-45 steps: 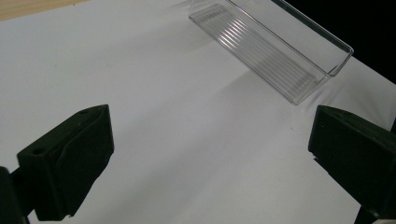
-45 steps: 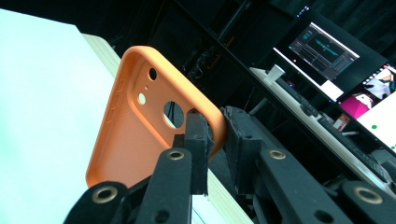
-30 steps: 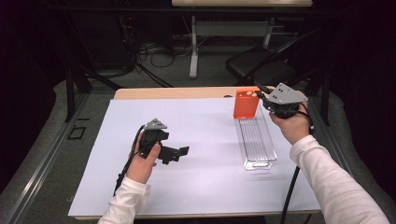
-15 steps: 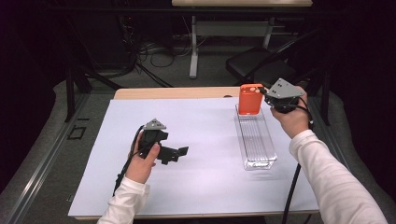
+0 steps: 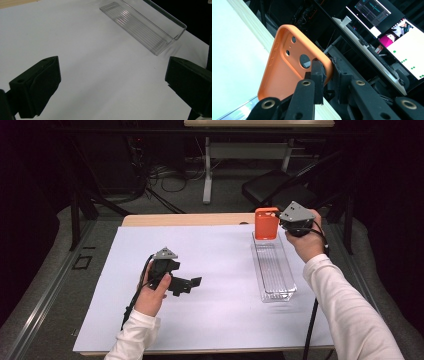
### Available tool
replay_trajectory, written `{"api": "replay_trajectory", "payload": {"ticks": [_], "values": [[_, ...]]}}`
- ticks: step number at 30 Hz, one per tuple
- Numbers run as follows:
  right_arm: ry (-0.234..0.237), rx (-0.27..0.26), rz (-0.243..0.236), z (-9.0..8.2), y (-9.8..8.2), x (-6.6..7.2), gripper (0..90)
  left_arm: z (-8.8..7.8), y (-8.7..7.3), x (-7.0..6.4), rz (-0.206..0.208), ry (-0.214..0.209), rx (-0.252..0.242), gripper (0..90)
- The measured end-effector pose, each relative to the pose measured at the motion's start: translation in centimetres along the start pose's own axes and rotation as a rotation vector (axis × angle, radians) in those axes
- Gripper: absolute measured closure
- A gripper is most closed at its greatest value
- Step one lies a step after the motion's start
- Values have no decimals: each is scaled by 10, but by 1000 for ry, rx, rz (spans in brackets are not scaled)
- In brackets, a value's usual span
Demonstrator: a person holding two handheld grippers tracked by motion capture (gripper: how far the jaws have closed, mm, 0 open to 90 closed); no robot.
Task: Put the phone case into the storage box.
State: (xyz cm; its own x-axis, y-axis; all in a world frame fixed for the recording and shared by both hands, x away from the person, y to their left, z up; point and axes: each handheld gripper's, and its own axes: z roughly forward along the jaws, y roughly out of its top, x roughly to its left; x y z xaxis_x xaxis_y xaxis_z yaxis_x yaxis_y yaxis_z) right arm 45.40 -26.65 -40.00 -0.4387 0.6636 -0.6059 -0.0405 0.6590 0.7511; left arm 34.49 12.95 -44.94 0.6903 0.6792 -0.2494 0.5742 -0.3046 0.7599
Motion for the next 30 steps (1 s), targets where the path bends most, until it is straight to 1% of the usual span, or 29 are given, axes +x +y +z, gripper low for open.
{"api": "replay_trajectory", "payload": {"ticks": [9,13,16,18,21,26,30], "values": [[-27,5,-7,11,-8,2,802,-1,0,1,4,3,-6,5],[-31,7,-23,15,-10,6,802,-1,0,1,2,4,-5,5],[-35,4,-25,19,-14,10,802,-1,0,1,3,1,-1,5],[-38,12,-29,22,-17,13,802,-1,0,1,3,1,-1,5],[-39,17,-23,25,-23,16,803,0,0,1,3,0,0,5],[-50,33,-33,29,-31,20,803,-1,0,1,-1,3,-6,4],[-57,41,-27,33,-37,22,803,0,0,1,3,-1,0,5]]}}
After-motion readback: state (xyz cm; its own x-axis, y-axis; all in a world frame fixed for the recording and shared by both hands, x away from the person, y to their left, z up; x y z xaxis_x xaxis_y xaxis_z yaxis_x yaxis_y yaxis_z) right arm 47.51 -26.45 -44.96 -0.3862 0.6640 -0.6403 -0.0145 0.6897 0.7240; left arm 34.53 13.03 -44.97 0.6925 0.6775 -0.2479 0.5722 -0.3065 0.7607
